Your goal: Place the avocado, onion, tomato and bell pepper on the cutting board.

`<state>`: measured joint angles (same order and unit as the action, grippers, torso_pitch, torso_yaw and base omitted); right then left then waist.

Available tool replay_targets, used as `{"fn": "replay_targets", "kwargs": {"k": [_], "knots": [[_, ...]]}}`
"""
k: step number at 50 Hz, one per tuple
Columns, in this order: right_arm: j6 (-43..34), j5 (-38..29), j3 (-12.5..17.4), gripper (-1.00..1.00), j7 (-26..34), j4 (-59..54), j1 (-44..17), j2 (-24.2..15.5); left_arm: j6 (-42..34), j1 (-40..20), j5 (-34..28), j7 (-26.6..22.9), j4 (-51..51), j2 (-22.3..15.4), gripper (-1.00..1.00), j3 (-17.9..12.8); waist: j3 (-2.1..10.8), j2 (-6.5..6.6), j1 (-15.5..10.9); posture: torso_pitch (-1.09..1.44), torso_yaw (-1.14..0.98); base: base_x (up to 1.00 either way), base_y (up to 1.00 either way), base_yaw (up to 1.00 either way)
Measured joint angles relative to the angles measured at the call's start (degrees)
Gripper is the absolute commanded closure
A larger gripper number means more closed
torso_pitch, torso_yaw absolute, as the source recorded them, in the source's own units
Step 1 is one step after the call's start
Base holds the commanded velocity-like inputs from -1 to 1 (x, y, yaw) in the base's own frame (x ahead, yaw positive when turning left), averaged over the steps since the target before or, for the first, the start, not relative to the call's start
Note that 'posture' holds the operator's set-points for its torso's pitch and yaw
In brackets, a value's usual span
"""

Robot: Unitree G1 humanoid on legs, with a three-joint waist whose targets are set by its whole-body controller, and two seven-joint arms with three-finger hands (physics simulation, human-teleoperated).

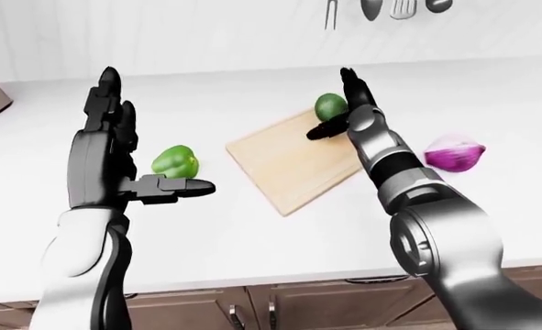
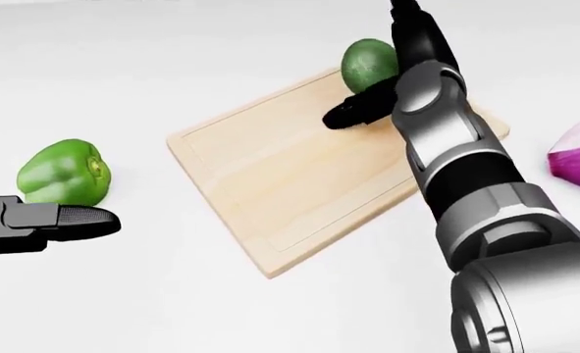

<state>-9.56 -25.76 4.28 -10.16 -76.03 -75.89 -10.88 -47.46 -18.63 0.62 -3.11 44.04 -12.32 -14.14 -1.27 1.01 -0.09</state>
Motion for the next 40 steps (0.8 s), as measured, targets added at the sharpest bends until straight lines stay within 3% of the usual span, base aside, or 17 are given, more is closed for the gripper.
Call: {"fn": "replay_targets", "kwargs": {"k": [15, 24, 32, 40], "knots": [[-0.74, 0.36, 0.06, -1.0, 1.3, 1.34, -1.16, -2.24, 0.27, 0.56, -0.11, 0.09, -0.1, 0.11, -1.0, 0.1, -0.43, -0.09, -0.19, 0.0, 0.0, 0.0, 0.0, 0.0], [-3.46, 2.2, -0.3, -1.0, 4.83, 10.09, -1.55, -4.01, 0.95, 0.98, -0.54, -0.02, -0.39, 0.5, -1.0, 0.78, -0.58, -0.47, -0.22, 0.0, 0.0, 0.0, 0.0, 0.0], [-14.14, 2.1, -0.42, -1.0, 12.06, 33.16, 5.41, -7.1, 2.05, 1.63, -0.96, -0.17, -1.07, 0.87, -1.0, 0.56, -1.12, -1.01, -0.68, 0.0, 0.0, 0.0, 0.0, 0.0], [-28.74, -3.12, 0.44, -1.0, 24.99, 63.57, 17.09, -11.14, 2.3, 2.18, -0.62, -0.57, -0.82, 0.77, -1.0, -0.3, -1.3, -1.61, -1.0, 0.0, 0.0, 0.0, 0.0, 0.0]]}}
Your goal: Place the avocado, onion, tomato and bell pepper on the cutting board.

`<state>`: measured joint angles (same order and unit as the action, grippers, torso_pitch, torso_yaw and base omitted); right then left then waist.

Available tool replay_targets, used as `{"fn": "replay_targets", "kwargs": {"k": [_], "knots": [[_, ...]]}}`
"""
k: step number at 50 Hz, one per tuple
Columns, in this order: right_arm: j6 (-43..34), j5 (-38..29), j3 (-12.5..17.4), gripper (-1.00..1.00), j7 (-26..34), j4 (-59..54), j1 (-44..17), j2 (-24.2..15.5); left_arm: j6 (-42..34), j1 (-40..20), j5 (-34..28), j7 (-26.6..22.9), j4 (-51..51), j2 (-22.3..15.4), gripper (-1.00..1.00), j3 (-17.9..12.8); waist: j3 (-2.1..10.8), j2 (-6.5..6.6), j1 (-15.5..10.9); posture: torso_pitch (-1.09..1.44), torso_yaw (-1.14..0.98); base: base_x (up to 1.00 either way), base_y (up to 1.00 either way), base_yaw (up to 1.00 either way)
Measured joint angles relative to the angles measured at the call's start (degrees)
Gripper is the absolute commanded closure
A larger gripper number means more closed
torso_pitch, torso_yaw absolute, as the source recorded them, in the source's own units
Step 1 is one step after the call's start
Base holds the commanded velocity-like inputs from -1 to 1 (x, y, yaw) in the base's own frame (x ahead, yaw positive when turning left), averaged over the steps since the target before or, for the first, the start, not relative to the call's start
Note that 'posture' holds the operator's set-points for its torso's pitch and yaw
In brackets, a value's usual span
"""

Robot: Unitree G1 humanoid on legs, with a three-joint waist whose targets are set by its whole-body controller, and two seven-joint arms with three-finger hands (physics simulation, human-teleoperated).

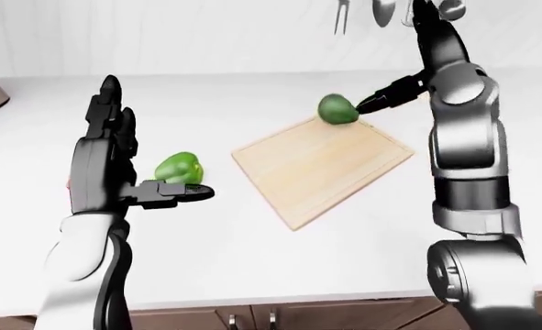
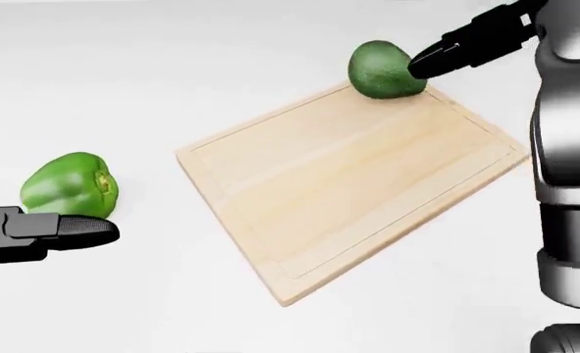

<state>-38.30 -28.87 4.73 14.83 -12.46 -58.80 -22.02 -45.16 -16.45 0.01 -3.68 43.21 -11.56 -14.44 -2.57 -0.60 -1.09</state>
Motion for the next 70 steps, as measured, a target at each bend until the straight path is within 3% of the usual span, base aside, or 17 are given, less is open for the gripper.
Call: {"fn": "replay_targets", "kwargs": {"k": [4, 16, 25, 31, 43, 54, 60, 70], "knots": [[-7.69, -3.97, 1.92, -1.0, 9.17, 14.54, 5.36, -3.27, -0.7, -0.26, 0.39, 0.03, 0.78, -0.53, -1.0, -1.05, -0.24, -0.05, -0.01, 0.0, 0.0, 0.0, 0.0, 0.0], [-17.45, -14.88, 7.41, -1.0, 29.49, 36.09, 14.55, -10.74, 0.03, 0.09, 0.95, 0.22, -0.05, -0.66, -1.0, -0.99, -0.13, 0.16, 0.38, 0.0, 0.0, 0.0, 0.0, 0.0], [-19.43, -17.97, 13.36, -1.0, 40.63, 43.21, 20.34, -17.89, 0.2, 0.24, 0.91, 0.19, 0.02, -0.62, -1.0, -0.81, 0.01, 0.09, 0.72, 0.0, 0.0, 0.0, 0.0, 0.0], [-18.85, -17.86, 17.06, -1.0, 43.64, 45.7, 25.09, -19.31, 0.23, 0.37, 0.81, 0.16, 0.09, -0.5, -1.0, -0.62, 0.17, -0.17, 0.93, 0.0, 0.0, 0.0, 0.0, 0.0], [-17.25, -14.67, 22.36, -1.0, 41.06, 48.9, 34.66, -15.66, 0.62, 0.25, 0.25, 0.3, -0.65, -0.17, -1.0, 0.0, 0.31, -0.14, 0.87, 0.0, 0.0, 0.0, 0.0, 0.0], [-10.93, -8.05, 26.18, -1.0, 27.66, 43.28, 42.12, -8.65, 0.54, 0.47, 0.04, -0.15, -0.49, -0.18, -1.0, -0.27, 0.64, -0.22, 0.93, 0.0, 0.0, 0.0, 0.0, 0.0], [-10.13, -3.21, 26.32, -1.0, 19.83, 38.31, 42.26, -8.31, -0.08, 0.06, 0.19, -0.2, 0.22, -0.53, -1.0, -0.67, 0.72, 0.01, 0.86, 0.0, 0.0, 0.0, 0.0, 0.0], [-9.64, 1.76, 24.98, -1.0, 12.3, 35.05, 40.92, -8.79, -0.4, 0.18, 0.39, -0.42, 0.34, -0.74, -1.0, -0.79, 0.86, -0.44, 0.83, 0.0, 0.0, 0.0, 0.0, 0.0]]}}
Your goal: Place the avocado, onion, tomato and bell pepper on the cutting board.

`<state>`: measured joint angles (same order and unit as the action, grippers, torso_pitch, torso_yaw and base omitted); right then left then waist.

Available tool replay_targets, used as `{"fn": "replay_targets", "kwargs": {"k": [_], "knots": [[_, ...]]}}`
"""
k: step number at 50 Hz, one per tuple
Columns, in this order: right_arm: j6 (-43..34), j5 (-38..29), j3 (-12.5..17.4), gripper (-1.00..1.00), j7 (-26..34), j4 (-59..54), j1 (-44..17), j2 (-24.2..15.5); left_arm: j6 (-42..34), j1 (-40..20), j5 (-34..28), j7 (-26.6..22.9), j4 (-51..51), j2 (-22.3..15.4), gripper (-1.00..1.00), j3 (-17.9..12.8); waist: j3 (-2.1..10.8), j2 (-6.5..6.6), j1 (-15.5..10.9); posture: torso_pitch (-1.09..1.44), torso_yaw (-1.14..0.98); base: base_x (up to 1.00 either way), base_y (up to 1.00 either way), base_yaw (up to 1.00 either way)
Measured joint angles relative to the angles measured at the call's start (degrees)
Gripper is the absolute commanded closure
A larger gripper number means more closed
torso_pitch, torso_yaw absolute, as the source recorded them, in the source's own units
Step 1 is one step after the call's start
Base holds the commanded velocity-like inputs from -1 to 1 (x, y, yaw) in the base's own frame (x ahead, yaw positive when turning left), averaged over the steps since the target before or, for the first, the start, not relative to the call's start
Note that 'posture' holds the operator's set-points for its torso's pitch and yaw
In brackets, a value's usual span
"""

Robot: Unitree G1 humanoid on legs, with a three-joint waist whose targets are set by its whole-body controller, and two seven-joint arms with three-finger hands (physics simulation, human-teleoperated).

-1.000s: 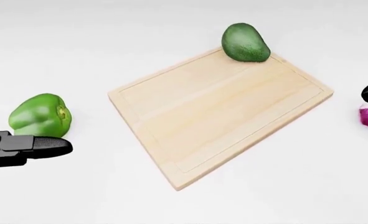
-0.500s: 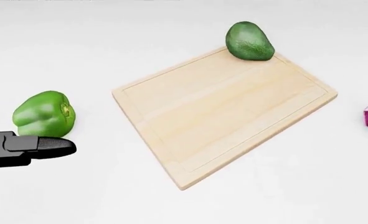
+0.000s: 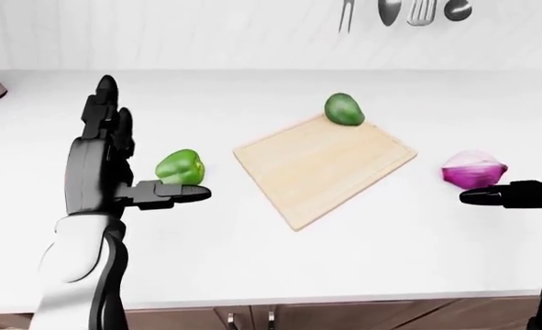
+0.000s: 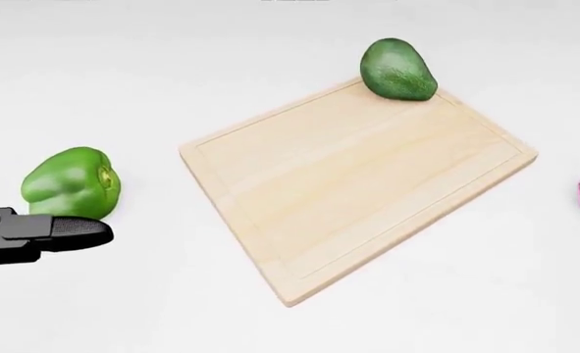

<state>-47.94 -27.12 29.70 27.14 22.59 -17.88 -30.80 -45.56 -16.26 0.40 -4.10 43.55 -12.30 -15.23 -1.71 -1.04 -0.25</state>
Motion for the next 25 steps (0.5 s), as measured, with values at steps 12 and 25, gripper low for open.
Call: {"fn": "replay_targets", "kwargs": {"k": [12, 25], "knots": [[3.12, 3.0, -2.54, -1.0, -5.32, -8.03, -1.53, -0.11, 0.63, 0.36, -0.48, 0.13, -0.36, 0.23, -1.0, 0.09, -0.15, 0.11, -0.14, 0.0, 0.0, 0.0, 0.0, 0.0], [4.68, 4.62, -3.79, -1.0, -8.97, -12.71, -2.43, -0.1, 0.96, 0.93, -0.56, -0.18, -0.34, 0.44, -1.0, -0.04, -0.08, -0.12, -0.2, 0.0, 0.0, 0.0, 0.0, 0.0]]}}
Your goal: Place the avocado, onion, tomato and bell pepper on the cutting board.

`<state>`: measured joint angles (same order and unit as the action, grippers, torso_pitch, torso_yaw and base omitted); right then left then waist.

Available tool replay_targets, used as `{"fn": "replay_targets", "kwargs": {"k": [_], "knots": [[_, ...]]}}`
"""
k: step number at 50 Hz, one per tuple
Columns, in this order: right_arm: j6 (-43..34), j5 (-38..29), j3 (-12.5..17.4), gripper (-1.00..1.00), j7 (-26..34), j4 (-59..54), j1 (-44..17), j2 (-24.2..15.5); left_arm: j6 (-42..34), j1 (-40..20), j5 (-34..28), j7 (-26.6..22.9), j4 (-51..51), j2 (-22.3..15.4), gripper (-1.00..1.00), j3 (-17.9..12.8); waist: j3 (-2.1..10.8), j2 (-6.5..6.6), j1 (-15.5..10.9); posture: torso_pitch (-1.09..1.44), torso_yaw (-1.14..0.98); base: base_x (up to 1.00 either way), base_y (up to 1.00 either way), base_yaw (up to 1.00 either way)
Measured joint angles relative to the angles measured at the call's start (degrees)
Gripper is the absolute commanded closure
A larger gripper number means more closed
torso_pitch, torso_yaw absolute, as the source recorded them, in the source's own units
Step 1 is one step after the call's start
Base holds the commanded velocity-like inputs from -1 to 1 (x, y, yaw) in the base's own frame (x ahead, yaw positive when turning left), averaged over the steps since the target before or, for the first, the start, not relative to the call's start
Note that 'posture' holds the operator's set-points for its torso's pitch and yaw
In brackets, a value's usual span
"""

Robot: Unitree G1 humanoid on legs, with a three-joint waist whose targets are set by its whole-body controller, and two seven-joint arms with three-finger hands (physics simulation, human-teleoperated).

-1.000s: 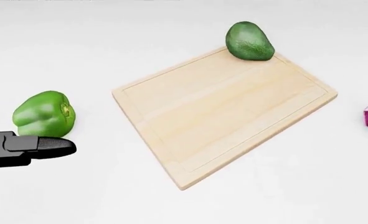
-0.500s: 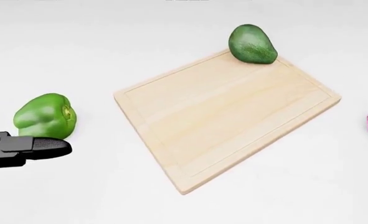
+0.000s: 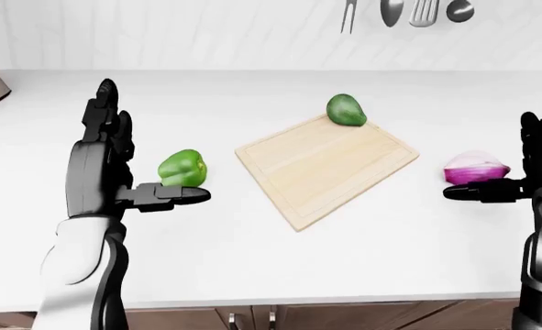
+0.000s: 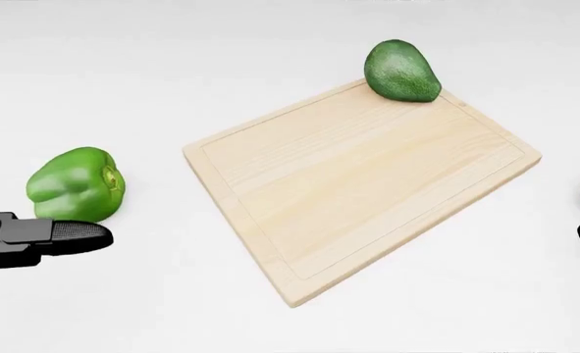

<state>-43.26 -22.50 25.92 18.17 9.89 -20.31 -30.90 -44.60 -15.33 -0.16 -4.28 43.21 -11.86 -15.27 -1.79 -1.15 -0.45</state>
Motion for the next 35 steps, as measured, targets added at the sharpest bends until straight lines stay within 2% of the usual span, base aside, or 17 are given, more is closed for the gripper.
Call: {"fn": "replay_targets", "kwargs": {"k": [11, 13, 19, 30, 35], "knots": [[0.48, 0.4, -2.02, -1.0, -1.31, -2.52, -1.2, 0.23, -0.37, -0.6, 0.26, -0.13, -0.01, -0.31, -1.0, -0.33, 0.01, 0.04, -0.02, 0.0, 0.0, 0.0, 0.0, 0.0], [0.5, 0.43, -2.21, -0.84, -1.31, -2.84, -1.28, 0.25, -0.07, -0.63, 0.23, 0.02, -0.28, -0.26, -1.0, -0.24, 0.03, 0.07, -0.08, 0.0, 0.0, 0.0, 0.0, 0.0], [0.3, 0.2, -2.21, -0.76, -1.44, -3.11, -1.31, 0.13, -0.17, -0.35, 0.47, -0.01, -0.15, -0.52, -1.0, -0.68, -0.03, 0.07, -0.06, 0.0, 0.0, 0.0, 0.0, 0.0], [0.12, -0.41, -1.31, -0.44, 0.16, -1.51, 0.09, 0.12, 0.08, 0.21, 0.52, 0.02, 0.06, -0.41, -1.0, -0.81, -0.02, 0.03, -0.02, 0.0, 0.0, 0.0, 0.0, 0.0], [0.28, -0.73, -1.65, -0.16, 0.26, -1.77, -0.14, 0.26, 0.38, 0.38, 0.44, 0.05, -0.02, -0.23, -1.0, -0.56, 0.02, 0.07, -0.05, 0.0, 0.0, 0.0, 0.0, 0.0]]}}
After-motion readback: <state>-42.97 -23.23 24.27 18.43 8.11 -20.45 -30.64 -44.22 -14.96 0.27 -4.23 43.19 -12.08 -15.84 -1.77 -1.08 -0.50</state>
